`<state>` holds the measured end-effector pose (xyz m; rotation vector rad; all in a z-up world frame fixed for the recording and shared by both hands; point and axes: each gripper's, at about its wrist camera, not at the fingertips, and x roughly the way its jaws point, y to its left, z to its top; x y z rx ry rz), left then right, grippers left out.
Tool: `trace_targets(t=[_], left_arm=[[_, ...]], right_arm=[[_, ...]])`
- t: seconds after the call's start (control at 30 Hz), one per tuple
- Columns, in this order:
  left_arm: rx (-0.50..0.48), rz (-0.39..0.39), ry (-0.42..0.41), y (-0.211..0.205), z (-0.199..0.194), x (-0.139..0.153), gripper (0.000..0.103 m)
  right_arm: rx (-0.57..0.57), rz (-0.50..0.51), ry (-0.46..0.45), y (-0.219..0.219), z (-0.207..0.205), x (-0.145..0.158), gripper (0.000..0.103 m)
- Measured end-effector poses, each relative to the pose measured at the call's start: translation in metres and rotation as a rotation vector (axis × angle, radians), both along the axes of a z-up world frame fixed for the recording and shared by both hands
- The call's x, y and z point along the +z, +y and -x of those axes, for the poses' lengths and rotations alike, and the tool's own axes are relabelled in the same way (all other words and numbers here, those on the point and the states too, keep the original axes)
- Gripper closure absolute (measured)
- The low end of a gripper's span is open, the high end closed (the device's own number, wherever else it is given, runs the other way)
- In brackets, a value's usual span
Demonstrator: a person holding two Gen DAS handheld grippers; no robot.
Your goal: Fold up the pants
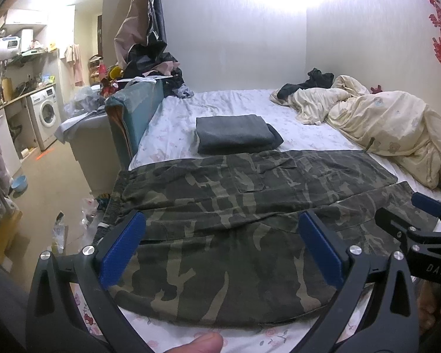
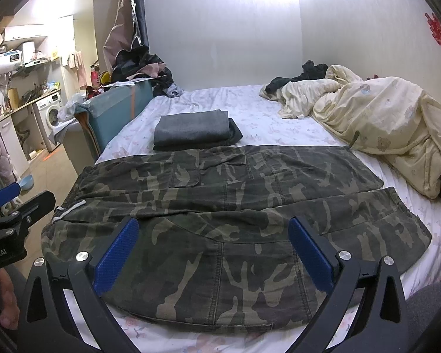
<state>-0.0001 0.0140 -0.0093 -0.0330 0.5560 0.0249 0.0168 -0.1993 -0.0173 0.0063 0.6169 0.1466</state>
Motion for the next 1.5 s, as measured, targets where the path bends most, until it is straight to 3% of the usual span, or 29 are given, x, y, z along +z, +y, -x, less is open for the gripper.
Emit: trace_targets(t=[0.4,0.6,0.83,1.07,1.23,1.37,1.43,1.5], left_arm=[[0.016,0.008,0.020,0.002,-0.003,0.004,0.001],[0.105,0.045,0.051,0.033,-0.016,0.009,0.001],[0.250,0.095,0.148,0.089,-0.042,0.002,0.001],[0.524,0.253,0.241,0.182,-0.050,-0.024,0.001],[0.755,0.508,0.282,0.246,-0.017,-0.063,0.001],[0.810,0.618,0.370,0.255,-0.010,-0.099,0.003],[0.819,0.612,0.392,0.249,-0.015,-0.113,0.005],[0.818,0.602,0.423,0.244,-0.023,-0.129,0.013]], right_arm=[[0.000,-0.023,0.016,-0.002,0.001,0.003,0.000],[-0.007,-0.080,0.065,-0.011,-0.003,0.000,0.000],[-0.026,-0.161,0.132,-0.028,-0.011,-0.005,0.000],[-0.080,-0.237,0.220,-0.050,-0.023,-0.014,0.000],[-0.079,-0.357,0.278,-0.061,-0.030,-0.020,0.000],[-0.064,-0.388,0.308,-0.059,-0.037,-0.024,0.000],[-0.059,-0.417,0.333,-0.058,-0.040,-0.027,0.000],[-0.061,-0.430,0.344,-0.059,-0.043,-0.029,0.000]])
